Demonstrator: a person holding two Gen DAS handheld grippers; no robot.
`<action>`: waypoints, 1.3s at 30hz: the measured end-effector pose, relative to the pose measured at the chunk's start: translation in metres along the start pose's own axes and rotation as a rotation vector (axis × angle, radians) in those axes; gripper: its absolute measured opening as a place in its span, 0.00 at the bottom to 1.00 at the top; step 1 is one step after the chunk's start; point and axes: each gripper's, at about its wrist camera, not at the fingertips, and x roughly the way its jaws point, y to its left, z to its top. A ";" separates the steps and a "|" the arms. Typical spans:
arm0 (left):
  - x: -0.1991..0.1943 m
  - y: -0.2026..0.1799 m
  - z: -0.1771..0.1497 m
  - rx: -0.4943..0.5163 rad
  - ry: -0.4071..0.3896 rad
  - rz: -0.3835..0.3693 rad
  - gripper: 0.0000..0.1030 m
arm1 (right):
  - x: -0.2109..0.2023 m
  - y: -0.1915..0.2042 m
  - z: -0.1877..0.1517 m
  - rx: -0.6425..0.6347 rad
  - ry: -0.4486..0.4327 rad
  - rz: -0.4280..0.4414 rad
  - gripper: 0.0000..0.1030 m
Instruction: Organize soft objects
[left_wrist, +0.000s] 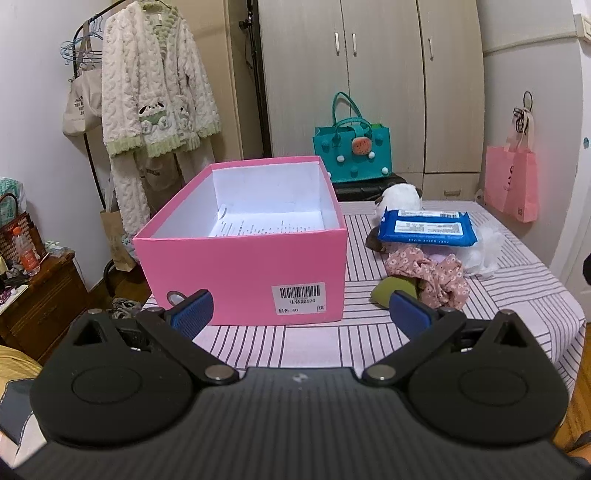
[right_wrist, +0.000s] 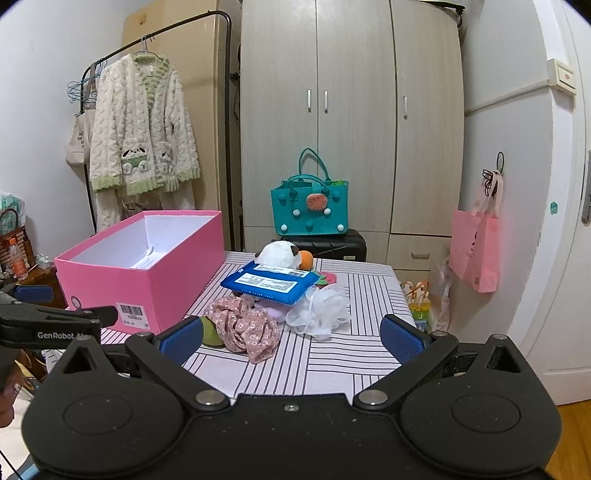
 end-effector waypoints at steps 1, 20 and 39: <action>-0.001 0.000 0.000 -0.005 -0.004 -0.001 1.00 | 0.000 0.000 0.000 0.000 0.002 0.001 1.00; 0.002 0.004 -0.003 -0.027 0.011 0.015 1.00 | 0.003 -0.002 -0.002 -0.003 0.014 0.002 1.00; 0.015 -0.003 0.018 0.003 -0.001 -0.027 0.98 | 0.043 -0.031 -0.002 0.023 -0.023 0.166 1.00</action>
